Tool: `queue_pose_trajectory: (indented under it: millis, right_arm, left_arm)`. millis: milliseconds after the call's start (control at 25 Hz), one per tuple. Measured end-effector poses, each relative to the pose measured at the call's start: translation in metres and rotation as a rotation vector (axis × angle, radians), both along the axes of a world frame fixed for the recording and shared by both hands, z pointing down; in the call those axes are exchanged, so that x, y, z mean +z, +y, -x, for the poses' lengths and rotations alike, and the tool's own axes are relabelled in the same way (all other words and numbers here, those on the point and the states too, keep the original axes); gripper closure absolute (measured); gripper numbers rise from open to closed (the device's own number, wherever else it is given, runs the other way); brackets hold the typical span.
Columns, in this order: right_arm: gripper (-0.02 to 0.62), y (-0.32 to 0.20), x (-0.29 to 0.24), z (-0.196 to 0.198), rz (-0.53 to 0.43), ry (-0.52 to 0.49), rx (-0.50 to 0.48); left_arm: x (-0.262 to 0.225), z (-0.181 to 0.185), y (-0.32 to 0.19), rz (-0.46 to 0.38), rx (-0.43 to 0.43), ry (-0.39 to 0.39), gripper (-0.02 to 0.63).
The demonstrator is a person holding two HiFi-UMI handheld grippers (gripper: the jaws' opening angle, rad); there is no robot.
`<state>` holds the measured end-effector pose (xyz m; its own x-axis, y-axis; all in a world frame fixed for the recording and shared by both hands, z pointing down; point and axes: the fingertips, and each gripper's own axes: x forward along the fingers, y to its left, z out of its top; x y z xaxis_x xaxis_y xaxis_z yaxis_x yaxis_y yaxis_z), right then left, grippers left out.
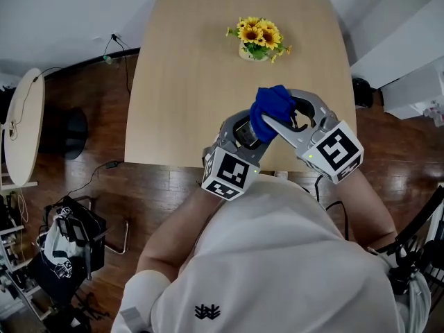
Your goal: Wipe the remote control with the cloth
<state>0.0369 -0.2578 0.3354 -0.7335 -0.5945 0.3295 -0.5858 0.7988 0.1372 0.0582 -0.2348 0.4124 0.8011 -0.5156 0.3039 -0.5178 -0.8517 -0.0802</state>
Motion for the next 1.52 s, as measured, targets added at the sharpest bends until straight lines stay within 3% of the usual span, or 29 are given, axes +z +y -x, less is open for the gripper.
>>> queue_pose_trajectory:
  millis: [280, 440, 560, 800, 960, 1200, 1520]
  right_arm:
    - [0.407, -0.042, -0.004, -0.078, -0.024, 0.066, 0.178]
    - [0.407, -0.042, -0.005, -0.088, -0.028, 0.069, 0.218]
    - [0.407, -0.025, -0.026, -0.061, -0.036, -0.007, 0.146]
    - [0.407, 0.038, -0.049, 0.039, -0.003, -0.096, -0.138]
    - [0.407, 0.053, -0.027, 0.067, 0.063, -0.098, -0.194]
    - [0.407, 0.024, -0.006, 0.037, 0.048, -0.04, -0.097]
    - [0.407, -0.033, 0.004, -0.051, -0.025, 0.051, 0.092]
  left_arm:
    - [0.0, 0.014, 0.004, 0.017, -0.024, 0.014, 0.371]
    - [0.004, 0.021, 0.013, 0.025, -0.03, 0.017, 0.371]
    - [0.007, 0.02, 0.012, 0.028, -0.031, 0.015, 0.371]
    - [0.007, 0.012, 0.008, 0.028, -0.035, 0.012, 0.371]
    - [-0.002, 0.008, 0.008, 0.01, -0.039, 0.018, 0.371]
    - [-0.006, 0.016, 0.008, 0.004, -0.066, 0.025, 0.371]
    - [-0.009, 0.029, 0.014, 0.005, -0.091, 0.021, 0.371]
